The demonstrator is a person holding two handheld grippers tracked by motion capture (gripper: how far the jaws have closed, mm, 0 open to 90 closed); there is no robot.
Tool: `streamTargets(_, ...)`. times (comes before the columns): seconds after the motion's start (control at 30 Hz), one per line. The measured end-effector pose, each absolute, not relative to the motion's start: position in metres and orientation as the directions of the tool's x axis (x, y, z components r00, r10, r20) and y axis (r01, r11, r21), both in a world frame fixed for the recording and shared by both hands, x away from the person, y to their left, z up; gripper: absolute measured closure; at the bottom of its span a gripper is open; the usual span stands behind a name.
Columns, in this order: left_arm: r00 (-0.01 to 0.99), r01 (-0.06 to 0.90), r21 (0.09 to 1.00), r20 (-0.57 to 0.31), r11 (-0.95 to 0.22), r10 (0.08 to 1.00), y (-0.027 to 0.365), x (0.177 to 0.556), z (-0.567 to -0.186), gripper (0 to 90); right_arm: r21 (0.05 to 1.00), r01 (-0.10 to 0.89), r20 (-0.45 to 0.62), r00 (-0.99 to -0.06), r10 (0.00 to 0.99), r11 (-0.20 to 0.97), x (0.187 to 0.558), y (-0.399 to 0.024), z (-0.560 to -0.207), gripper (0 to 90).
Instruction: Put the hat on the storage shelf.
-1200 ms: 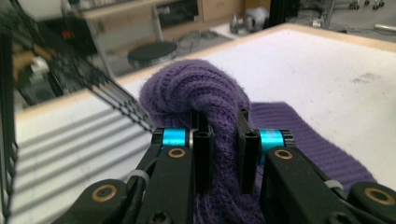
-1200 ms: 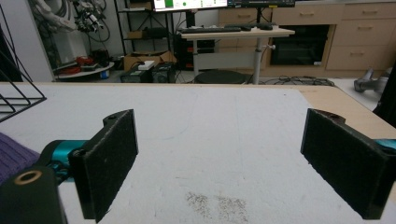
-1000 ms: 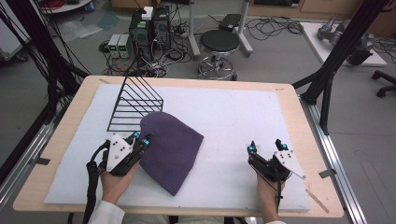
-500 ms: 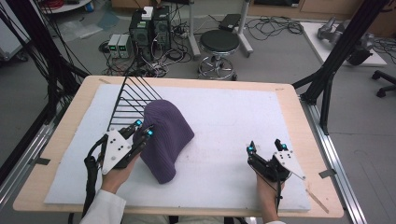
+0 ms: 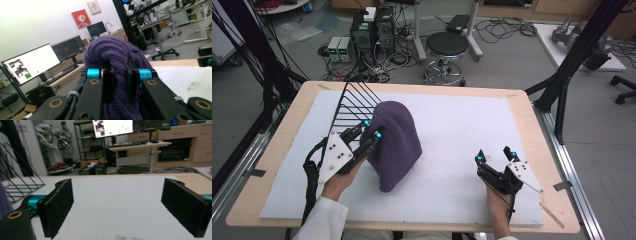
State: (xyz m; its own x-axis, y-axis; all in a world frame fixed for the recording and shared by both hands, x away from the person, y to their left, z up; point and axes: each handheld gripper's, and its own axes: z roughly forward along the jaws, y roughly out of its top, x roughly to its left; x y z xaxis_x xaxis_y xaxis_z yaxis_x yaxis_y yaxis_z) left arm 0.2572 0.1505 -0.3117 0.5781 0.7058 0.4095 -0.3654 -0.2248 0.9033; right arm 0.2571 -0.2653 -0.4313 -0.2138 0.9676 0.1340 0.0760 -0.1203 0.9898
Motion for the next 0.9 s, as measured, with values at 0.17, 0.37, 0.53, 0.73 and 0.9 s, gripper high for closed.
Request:
streamTargets(0.17, 0.581, -0.394, 0.889, 0.437, -0.232, 0.687, 0.145, 0.262, -0.303, 80.7, 0.98, 0.026, 0.196, -0.303, 0.933, -0.198, 0.258, -0.266, -0.418, 10.1)
streamTargets(0.37, 0.598, -0.41, 0.883, 0.449, -0.228, 0.664, 0.137, 0.267, -0.294, 80.7, 0.969, -0.001, 0.221, -0.43, 0.875, -0.245, 0.265, -0.258, -0.403, 10.2)
streamTargets(0.53, 0.615, -0.417, 0.883, 0.448, -0.214, 0.649, 0.132, 0.269, -0.29, 80.7, 0.978, -0.008, 0.177, -0.516, 0.838, -0.211, 0.274, -0.245, -0.391, 10.1)
streamTargets(0.73, 0.631, -0.419, 0.88, 0.46, -0.224, 0.625, 0.127, 0.271, -0.291, 80.7, 0.977, 0.045, 0.192, -0.612, 0.767, -0.209, 0.29, -0.228, -0.383, 10.2)
streamTargets(0.9, 0.639, -0.418, 0.883, 0.454, -0.215, 0.621, 0.129, 0.271, -0.29, 80.7, 0.98, 0.084, 0.187, -0.695, 0.694, -0.181, 0.304, -0.215, -0.372, 10.2)
